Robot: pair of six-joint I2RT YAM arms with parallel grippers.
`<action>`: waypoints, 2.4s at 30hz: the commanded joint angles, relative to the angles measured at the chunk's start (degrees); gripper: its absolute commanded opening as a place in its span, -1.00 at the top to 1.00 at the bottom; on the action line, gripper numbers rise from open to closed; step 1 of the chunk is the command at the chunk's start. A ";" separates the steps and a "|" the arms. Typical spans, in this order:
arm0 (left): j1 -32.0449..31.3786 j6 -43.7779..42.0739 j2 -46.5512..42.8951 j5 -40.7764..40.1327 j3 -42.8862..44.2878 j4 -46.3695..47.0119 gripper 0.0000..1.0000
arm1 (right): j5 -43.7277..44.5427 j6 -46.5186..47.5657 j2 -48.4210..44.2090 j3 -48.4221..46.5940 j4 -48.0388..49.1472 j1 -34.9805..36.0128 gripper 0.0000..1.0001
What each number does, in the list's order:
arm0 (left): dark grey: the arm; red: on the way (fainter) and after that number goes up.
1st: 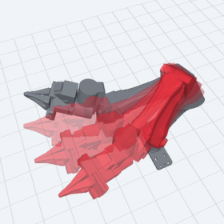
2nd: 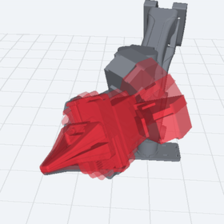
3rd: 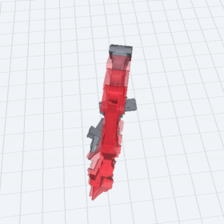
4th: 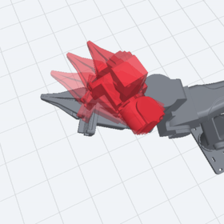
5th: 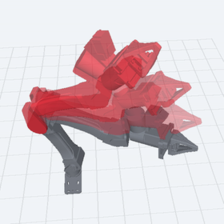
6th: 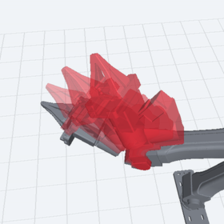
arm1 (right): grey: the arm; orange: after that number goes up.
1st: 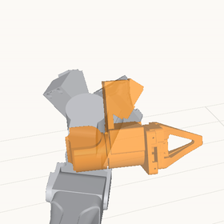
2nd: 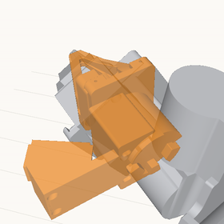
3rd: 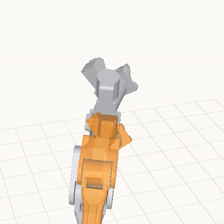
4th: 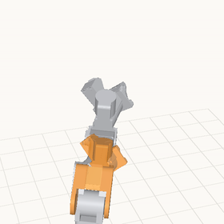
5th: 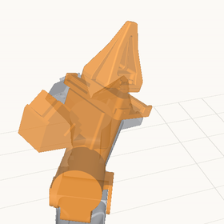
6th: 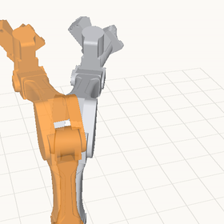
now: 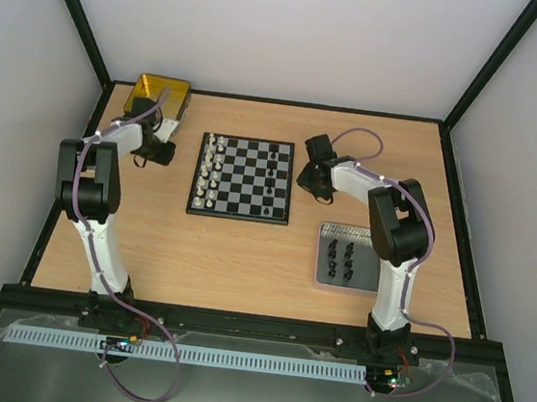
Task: Set up the chess pieces on the board
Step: Move the chessboard to the center of the board.
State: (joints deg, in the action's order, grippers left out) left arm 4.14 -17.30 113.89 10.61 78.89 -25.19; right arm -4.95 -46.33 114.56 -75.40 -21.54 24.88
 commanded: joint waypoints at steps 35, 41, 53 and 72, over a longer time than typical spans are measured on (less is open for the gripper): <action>-4.45 3.15 11.90 19.87 4.08 -8.47 0.95 | -12.63 0.00 12.31 -6.95 3.57 1.16 0.96; -4.84 2.32 10.53 21.90 1.33 -9.29 0.95 | -12.80 -0.04 10.61 -3.55 4.92 2.02 0.96; -9.71 -0.55 2.11 19.12 -10.12 -9.27 0.95 | -13.37 0.05 3.12 8.00 8.98 4.65 0.96; -12.18 -5.39 -8.40 14.11 -23.45 -10.07 0.95 | -11.65 -0.14 -12.33 27.84 12.60 13.51 0.96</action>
State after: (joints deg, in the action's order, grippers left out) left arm -3.97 -20.58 104.81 22.00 60.55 -28.62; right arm -9.91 -46.52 101.86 -52.66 -5.41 33.93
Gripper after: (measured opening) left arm 0.028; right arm 0.022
